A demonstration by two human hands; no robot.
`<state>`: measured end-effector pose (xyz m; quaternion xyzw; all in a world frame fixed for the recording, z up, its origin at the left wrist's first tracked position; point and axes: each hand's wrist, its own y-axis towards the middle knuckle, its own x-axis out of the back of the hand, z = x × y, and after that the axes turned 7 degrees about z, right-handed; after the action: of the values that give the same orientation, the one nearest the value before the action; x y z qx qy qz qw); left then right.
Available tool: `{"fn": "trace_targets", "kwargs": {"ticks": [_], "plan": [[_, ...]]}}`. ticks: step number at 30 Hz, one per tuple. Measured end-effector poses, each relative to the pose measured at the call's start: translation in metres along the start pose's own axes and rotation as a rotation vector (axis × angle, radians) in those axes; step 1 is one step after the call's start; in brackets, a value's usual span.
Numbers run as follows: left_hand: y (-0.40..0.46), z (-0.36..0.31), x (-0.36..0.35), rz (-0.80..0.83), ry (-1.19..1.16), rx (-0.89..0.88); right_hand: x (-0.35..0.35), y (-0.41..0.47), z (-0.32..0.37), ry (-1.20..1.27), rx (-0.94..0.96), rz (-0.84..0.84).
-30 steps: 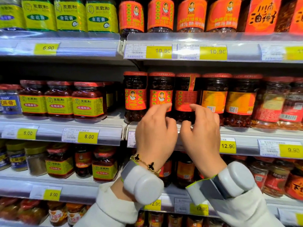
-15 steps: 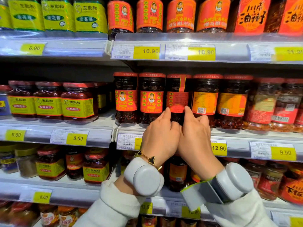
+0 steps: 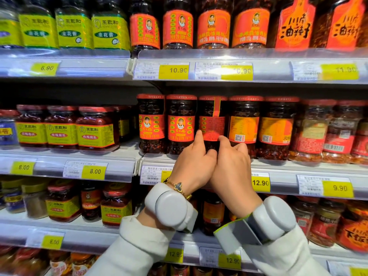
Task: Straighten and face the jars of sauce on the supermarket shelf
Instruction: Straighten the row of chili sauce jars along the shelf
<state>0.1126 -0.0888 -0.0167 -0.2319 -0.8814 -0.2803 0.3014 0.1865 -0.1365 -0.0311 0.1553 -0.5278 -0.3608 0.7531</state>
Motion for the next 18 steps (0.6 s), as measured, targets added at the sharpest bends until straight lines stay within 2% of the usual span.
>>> {"fn": "trace_targets", "kwargs": {"ticks": [7, 13, 18], "plan": [[-0.007, 0.0, -0.002, -0.077, 0.006, -0.047, -0.001, -0.005, -0.002, 0.242, 0.021, -0.092], [-0.01, 0.001, -0.006, -0.113, -0.071, -0.031, -0.002, -0.007, -0.005, 0.299, 0.021, -0.139], [-0.01, 0.001, -0.011, -0.181, 0.016, -0.018, -0.004, -0.006, -0.01, 0.229, 0.048, -0.145]]}}
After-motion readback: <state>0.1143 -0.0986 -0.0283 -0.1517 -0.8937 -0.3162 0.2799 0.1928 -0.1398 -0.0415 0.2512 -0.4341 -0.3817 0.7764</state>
